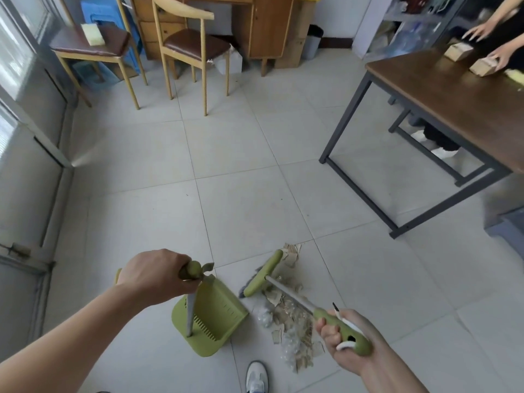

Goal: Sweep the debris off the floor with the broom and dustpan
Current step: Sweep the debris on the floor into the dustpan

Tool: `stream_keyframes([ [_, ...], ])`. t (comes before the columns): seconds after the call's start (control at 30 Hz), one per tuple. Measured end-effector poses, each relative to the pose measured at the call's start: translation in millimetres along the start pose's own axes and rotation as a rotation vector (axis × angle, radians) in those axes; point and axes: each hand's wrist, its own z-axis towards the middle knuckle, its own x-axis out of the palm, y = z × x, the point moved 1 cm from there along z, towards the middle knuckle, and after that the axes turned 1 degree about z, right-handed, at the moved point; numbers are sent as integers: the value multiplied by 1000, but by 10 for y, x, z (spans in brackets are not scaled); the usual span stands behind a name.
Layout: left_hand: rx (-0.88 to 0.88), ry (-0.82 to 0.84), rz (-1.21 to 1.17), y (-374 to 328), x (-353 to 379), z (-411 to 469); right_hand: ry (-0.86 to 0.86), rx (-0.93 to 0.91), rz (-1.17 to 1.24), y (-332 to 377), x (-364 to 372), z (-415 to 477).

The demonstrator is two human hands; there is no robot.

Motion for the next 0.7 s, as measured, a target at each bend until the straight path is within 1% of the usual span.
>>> stream_keyframes([
  [0.17, -20, -18, 10, 14, -15, 58, 54, -34, 0, 319, 282, 258],
  [0.4, -31, -38, 51, -6, 0, 135, 90, -113, 142, 700, 570, 906],
  [0.53, -24, -46, 62, 12, -2, 153, 61, -128, 221, 777, 479, 1101],
  [0.7, 4, -31, 74, 0, -36, 142, 40, -138, 314, 633, 225, 965],
])
